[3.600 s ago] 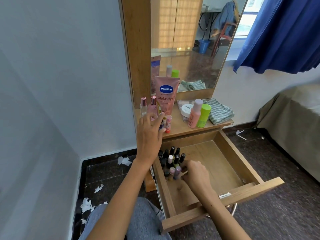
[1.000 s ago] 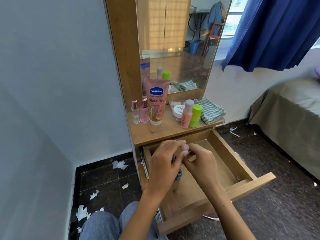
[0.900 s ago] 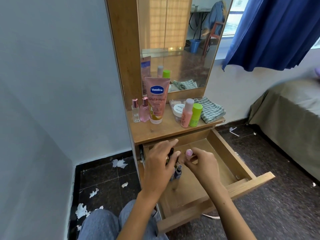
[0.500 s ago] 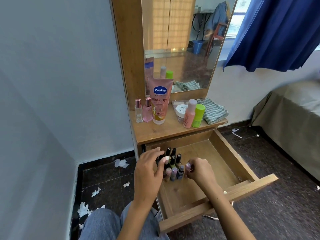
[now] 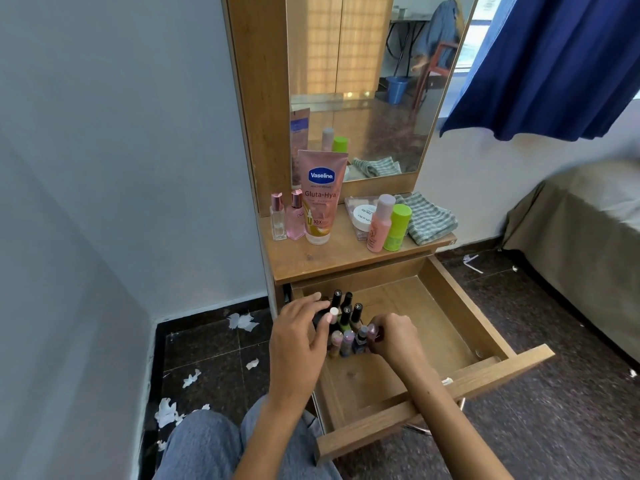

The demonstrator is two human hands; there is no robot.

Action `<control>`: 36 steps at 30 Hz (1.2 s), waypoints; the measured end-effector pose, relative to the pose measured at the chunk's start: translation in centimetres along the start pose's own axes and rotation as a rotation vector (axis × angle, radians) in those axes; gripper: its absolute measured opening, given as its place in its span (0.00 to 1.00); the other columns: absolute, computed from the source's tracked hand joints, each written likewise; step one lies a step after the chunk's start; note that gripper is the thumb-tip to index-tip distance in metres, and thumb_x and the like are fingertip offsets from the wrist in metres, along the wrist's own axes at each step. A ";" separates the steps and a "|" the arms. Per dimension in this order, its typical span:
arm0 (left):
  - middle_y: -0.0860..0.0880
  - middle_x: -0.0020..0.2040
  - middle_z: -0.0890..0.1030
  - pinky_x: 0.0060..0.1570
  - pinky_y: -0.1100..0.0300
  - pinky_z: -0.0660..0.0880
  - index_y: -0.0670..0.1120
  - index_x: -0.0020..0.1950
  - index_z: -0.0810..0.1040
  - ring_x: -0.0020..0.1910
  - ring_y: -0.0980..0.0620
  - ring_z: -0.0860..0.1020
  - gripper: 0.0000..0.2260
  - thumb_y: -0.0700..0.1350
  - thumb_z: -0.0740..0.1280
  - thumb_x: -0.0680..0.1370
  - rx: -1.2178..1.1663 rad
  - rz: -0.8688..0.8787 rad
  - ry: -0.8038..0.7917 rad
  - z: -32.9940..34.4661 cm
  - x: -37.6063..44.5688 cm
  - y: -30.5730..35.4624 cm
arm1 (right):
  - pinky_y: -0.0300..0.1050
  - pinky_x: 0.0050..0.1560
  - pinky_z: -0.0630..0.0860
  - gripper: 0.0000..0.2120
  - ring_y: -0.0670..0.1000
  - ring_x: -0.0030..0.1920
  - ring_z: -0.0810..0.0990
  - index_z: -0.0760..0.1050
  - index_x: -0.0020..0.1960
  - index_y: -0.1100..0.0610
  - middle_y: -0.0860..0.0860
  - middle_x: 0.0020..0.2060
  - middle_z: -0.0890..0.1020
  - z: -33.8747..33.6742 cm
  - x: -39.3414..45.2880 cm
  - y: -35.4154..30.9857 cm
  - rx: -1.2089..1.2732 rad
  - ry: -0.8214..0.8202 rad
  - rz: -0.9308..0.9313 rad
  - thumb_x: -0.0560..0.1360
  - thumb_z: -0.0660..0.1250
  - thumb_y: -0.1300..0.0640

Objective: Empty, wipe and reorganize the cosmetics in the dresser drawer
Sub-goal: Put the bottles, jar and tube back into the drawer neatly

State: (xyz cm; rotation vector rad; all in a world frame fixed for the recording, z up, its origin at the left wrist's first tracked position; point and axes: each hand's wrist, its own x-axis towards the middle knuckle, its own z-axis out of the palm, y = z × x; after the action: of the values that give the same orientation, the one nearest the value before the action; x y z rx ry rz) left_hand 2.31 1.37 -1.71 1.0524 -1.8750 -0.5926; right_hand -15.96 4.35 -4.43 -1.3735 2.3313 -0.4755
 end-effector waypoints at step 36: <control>0.46 0.73 0.67 0.67 0.54 0.61 0.46 0.74 0.66 0.72 0.46 0.64 0.24 0.42 0.66 0.79 0.271 -0.013 0.134 -3.1 12.6 -3.1 | 0.45 0.45 0.81 0.12 0.44 0.51 0.82 0.79 0.57 0.57 0.46 0.56 0.81 2.1 -1.3 -6.4 0.366 0.572 -0.555 0.75 0.68 0.66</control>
State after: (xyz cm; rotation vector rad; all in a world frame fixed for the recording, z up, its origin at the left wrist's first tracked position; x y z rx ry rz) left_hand 3.12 -10.97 3.36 1.2477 -1.8654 -0.2715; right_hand -9.59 2.36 -3.01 -1.8543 2.0448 -1.5493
